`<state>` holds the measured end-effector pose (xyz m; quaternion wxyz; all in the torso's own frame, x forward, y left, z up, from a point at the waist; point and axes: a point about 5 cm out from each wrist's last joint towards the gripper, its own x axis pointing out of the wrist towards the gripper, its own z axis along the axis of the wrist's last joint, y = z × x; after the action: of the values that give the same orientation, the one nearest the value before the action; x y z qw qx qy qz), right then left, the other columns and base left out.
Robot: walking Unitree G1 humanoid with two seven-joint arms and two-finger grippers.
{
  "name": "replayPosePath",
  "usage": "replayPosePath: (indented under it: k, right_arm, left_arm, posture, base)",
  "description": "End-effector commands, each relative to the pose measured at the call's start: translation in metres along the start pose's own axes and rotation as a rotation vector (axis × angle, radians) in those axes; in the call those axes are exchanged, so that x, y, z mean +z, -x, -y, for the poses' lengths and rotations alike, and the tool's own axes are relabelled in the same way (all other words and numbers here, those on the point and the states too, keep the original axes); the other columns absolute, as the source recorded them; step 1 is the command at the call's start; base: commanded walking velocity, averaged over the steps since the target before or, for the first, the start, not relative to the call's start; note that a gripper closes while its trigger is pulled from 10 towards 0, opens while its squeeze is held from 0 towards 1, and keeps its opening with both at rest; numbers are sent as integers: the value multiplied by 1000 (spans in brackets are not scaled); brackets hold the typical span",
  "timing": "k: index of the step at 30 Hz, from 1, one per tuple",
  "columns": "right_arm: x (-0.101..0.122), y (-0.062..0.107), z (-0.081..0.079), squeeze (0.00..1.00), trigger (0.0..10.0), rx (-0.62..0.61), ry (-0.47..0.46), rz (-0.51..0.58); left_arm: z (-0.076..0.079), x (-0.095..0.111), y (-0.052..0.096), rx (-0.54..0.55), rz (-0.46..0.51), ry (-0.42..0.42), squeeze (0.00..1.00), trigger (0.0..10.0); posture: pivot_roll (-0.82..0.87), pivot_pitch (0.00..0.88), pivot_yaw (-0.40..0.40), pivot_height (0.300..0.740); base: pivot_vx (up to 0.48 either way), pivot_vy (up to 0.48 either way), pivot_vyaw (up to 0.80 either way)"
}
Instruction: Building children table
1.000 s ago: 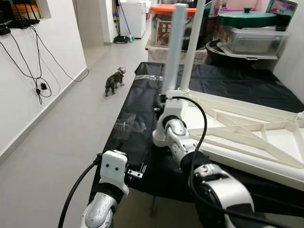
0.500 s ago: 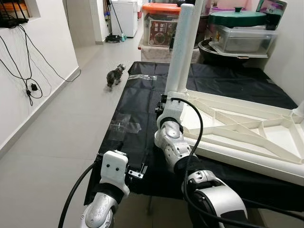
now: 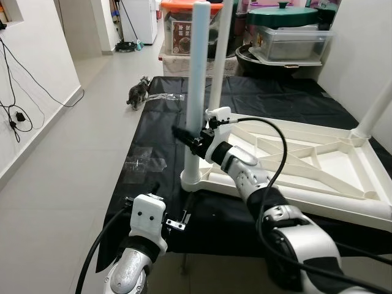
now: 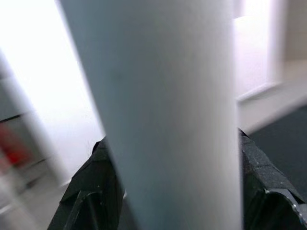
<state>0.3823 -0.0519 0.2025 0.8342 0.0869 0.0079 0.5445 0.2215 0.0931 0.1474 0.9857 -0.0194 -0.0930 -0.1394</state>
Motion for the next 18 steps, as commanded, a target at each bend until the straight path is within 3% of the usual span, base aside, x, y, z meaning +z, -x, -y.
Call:
replayPosePath:
  k: [1,4,6,9,11,12,18]
  right_arm:
    - [-8,-11,-13,0,10000,135,-23,-59]
    - [-10,-14,-20,0,10000,233,-6,-106]
    - [-10,-14,-20,0,10000,233,-6,-106]
    - [-16,-20,-33,0,10000,389,-33,-161]
    - [-17,-20,-35,0,10000,423,-43,-170]
    - [-17,-20,-35,0,0,431,-45,-170]
    - [-12,-23,-28,0,0,275,-37,-85]
  left_arm:
    - [2,-3,1,-3,-8,-3,0,10000]
    - [1,-2,1,-1,-6,-5,0,10000]
    - [1,-2,1,-1,-6,-5,0,10000]
    - [1,-2,1,4,-5,-7,0,10000]
    - [2,-1,1,4,-5,-7,0,10000]
    - [1,-1,0,7,-3,-8,0,10000]
    - [0,-1,1,13,-4,-9,0,10000]
  posture:
    - [14,0,-41,740]
    - [20,0,-46,740]
    - [20,0,-46,740]
    - [35,0,-59,740]
    - [35,0,-59,740]
    - [26,0,-67,740]
    - [2,0,-54,740]
  base:
    - [0,0,0]
    - [0,0,0]
    - [0,0,0]
    - [0,0,0]
    - [0,0,0]
    - [0,0,0]
    - [0,0,0]
